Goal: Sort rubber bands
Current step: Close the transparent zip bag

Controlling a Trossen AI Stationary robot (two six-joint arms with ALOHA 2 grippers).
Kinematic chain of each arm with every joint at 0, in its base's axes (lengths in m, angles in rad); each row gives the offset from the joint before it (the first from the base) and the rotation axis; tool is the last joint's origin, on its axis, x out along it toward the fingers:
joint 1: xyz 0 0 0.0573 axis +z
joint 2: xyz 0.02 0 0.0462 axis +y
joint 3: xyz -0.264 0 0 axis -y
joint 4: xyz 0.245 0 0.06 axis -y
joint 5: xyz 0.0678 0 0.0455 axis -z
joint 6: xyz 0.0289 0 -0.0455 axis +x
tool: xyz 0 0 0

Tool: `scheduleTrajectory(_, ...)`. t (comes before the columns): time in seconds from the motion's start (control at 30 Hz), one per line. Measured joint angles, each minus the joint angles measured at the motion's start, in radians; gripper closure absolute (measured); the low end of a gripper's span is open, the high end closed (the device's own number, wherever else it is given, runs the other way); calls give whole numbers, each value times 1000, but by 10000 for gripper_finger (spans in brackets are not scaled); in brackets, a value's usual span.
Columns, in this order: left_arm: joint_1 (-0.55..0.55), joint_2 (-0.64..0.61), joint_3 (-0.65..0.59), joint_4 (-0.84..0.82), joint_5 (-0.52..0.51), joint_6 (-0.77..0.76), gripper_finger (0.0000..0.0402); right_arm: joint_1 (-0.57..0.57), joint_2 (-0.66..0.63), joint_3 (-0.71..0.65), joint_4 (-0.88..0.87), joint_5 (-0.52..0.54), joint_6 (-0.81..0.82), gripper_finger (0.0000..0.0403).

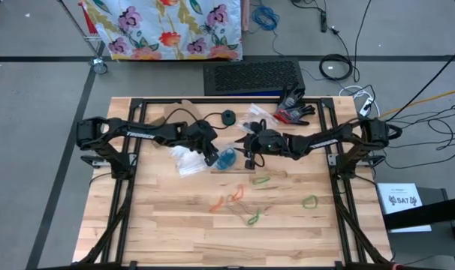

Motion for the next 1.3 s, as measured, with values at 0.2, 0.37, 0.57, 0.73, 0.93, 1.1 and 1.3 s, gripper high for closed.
scheduleTrajectory(0.2,0,0,0,-1,5,0,401,-22,0,0,11,0,3,295)
scheduleTrajectory(0.37,-2,0,0,-1,5,18,401,-26,0,0,29,0,7,295)
scheduleTrajectory(0.57,-2,0,0,11,5,21,401,-37,0,0,26,-118,27,307)
scheduleTrajectory(0.73,-2,0,0,28,6,37,401,-46,0,0,16,-187,74,355)
scheduleTrajectory(0.93,-7,0,0,117,5,101,396,-38,0,0,14,-185,64,397)
scheduleTrajectory(1.1,-6,0,0,175,5,105,349,-39,-1,0,-1,-184,64,401)
scheduleTrajectory(1.3,-6,-5,0,149,30,99,283,-40,-2,0,-36,-173,64,402)
